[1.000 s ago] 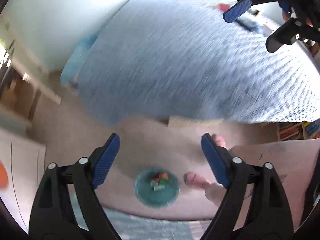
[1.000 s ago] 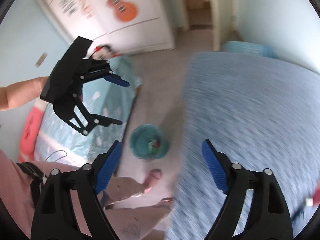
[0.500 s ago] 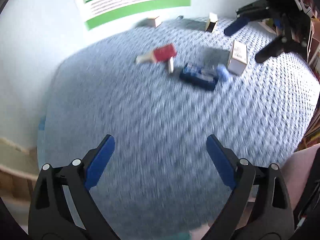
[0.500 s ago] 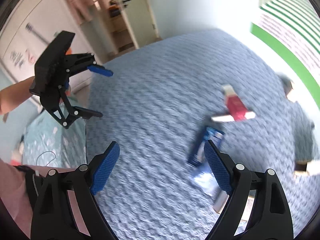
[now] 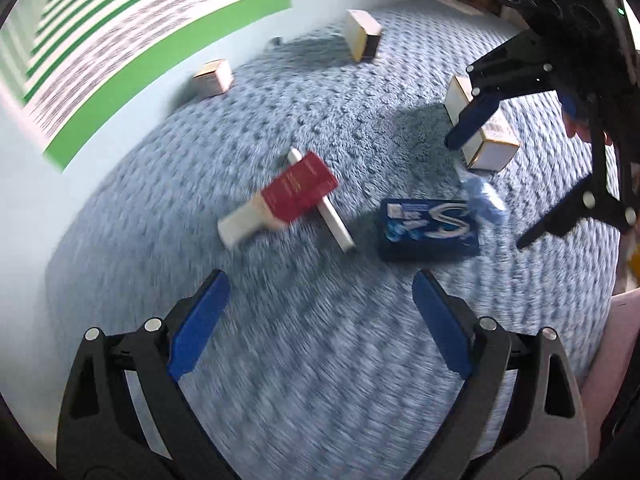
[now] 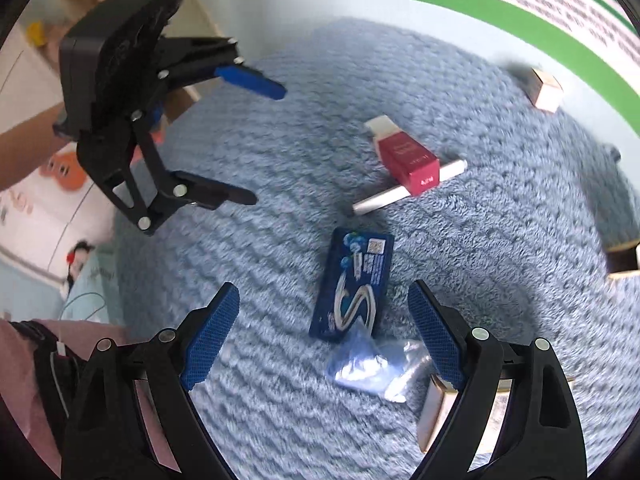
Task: Collect trash
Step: 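Grasp the red Hankey box with the left gripper while the right gripper grasps the blue gum pack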
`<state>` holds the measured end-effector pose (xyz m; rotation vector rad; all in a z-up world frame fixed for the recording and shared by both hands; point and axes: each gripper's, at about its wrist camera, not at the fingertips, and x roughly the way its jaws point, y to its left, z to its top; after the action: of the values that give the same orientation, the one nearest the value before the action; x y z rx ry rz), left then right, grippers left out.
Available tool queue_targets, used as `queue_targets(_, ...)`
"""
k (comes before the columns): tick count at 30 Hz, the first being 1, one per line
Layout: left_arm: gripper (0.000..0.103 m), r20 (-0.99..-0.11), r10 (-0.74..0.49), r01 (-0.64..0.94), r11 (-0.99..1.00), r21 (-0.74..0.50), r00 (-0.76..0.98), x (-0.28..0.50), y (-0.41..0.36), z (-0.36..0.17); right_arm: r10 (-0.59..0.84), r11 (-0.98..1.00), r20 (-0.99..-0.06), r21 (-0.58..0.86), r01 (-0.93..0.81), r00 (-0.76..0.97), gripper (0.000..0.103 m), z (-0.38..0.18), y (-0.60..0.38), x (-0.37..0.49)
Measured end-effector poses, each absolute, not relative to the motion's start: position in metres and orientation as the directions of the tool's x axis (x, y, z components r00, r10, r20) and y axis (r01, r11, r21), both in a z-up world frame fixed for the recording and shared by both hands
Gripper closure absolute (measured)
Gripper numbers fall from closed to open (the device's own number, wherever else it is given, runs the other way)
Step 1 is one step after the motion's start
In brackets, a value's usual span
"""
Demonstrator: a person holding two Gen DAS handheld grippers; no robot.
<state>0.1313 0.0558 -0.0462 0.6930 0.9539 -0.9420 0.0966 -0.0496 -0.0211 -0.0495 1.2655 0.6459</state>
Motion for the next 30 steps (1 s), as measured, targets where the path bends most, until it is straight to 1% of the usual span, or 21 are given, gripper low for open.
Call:
queue_targets(7,0.015,-0.912,-0.379,0.963,0.261,0.059,0.158,0.178,0.034,-0.075,0.361,0.893,-0.915,0.283,-0.349,0.182,0.017,-0.052,-0.038,0.112)
queue_targets(9,0.016,-0.913,-0.382,0.974,0.218,0.061,0.143,0.185,0.030,-0.081,0.333,0.909,-0.924,0.262,-0.324,0.188,0.019,-0.059,-0.035,0.114)
queue_targets(11,0.021,-0.916,-0.382,0.985,0.165,0.059,0.119,0.193,0.022,-0.090,0.305,0.920,-0.932,0.235,-0.312,0.197,0.020,-0.066,-0.033,0.116)
queue_targets(12,0.024,-0.918,-0.381,0.988,0.142,0.058,0.109,0.196,0.018,-0.093,0.292,0.924,-0.935,0.222,-0.310,0.201,0.023,-0.068,-0.032,0.116)
queue_targets(13,0.026,-0.919,-0.381,0.991,0.120,0.060,0.101,0.200,0.013,-0.097,0.280,0.927,-0.939,0.210,-0.311,0.201,0.033,-0.072,-0.031,0.117)
queue_targets(14,0.028,-0.920,-0.382,0.993,0.100,0.055,0.090,0.202,0.009,-0.100,0.249,0.933,-0.949,0.182,-0.311,0.192,0.035,-0.077,-0.028,0.118)
queue_targets(15,0.030,-0.921,-0.382,0.995,0.083,0.048,0.076,0.204,0.006,-0.104,0.227,0.936,-0.956,0.162,-0.312,0.185,0.035,-0.081,-0.026,0.118)
queue_targets(16,0.029,-0.922,-0.382,0.997,0.065,0.039,0.061,0.204,0.002,-0.107,0.216,0.937,-0.959,0.150,-0.317,0.184,0.039,-0.083,-0.024,0.118)
queue_targets(17,0.031,-0.918,-0.394,0.999,0.050,0.023,0.040,0.204,0.000,-0.108,0.218,0.935,-0.959,0.151,-0.321,0.184,0.049,-0.084,-0.023,0.117)
queue_targets(18,0.044,-0.910,-0.413,0.999,0.038,0.009,0.024,0.205,-0.001,-0.106,0.214,0.935,-0.959,0.146,-0.323,0.186,0.049,-0.085,-0.022,0.118)
queue_targets(19,0.061,-0.907,-0.421,1.000,0.031,-0.001,0.013,0.205,-0.003,-0.106,0.208,0.936,-0.959,0.138,-0.325,0.192,0.049,-0.084,-0.021,0.117)
queue_targets(21,0.075,-0.906,-0.422,0.999,0.022,-0.037,-0.024,0.207,-0.005,-0.103,0.208,0.935,-0.957,0.134,-0.329,0.202,0.050,-0.081,-0.021,0.115)
queue_targets(26,0.076,-0.905,-0.424,0.997,0.057,-0.054,-0.025,0.210,0.000,-0.098,0.288,0.935,-0.927,0.219,-0.280,0.238,0.050,-0.055,-0.035,0.117)
queue_targets(30,0.076,-0.890,-0.455,0.991,0.128,-0.045,0.018,0.212,0.017,-0.073,0.345,0.927,-0.893,0.276,-0.255,0.288,0.051,-0.031,-0.047,0.126)
